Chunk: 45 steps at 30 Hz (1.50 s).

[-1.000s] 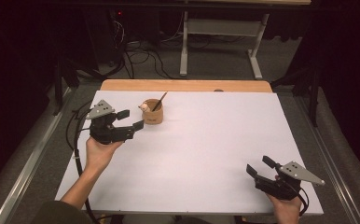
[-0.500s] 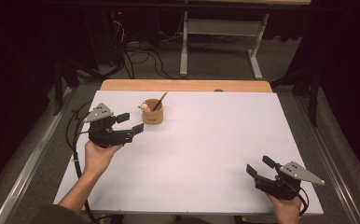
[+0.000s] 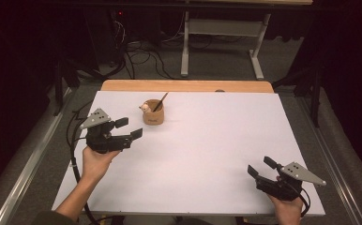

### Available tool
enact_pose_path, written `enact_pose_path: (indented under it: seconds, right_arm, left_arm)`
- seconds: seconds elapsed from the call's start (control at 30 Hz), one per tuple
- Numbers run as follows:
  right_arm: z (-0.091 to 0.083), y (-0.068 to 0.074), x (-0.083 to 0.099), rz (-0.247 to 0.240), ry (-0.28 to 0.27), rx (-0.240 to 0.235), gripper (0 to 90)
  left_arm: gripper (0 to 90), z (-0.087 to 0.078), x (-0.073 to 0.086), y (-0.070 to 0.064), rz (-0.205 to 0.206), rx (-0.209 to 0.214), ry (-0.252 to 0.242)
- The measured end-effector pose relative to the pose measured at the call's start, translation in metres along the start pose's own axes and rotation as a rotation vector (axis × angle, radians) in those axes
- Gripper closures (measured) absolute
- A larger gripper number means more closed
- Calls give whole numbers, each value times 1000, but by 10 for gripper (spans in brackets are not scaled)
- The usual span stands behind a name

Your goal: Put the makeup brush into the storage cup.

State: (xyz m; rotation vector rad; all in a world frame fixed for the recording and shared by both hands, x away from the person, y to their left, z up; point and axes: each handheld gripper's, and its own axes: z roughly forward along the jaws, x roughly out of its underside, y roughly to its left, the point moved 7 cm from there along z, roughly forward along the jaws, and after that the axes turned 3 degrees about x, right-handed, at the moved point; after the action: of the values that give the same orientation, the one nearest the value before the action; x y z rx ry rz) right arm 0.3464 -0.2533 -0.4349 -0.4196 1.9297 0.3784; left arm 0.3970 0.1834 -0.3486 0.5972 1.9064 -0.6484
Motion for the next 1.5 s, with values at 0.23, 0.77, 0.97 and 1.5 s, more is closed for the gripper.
enact_pose_path:
  seconds: [0.23, 0.77, 0.97, 1.5]
  right_arm:
    - [0, 0, 0, -2, 2, 2, 282]
    - [1, 0, 1, -3, 5, 3, 282]
    - [1, 0, 0, -2, 5, 4, 282]
    - [1, 0, 0, -3, 5, 4, 282]
  left_arm:
    - [275, -6, 6, -4, 17, -7, 2]
    - [273, -14, 18, -7, -6, 8, 10]
    - [273, -17, 21, -7, -7, 9, 10]
    - [268, -17, 35, -8, -28, 3, 9]
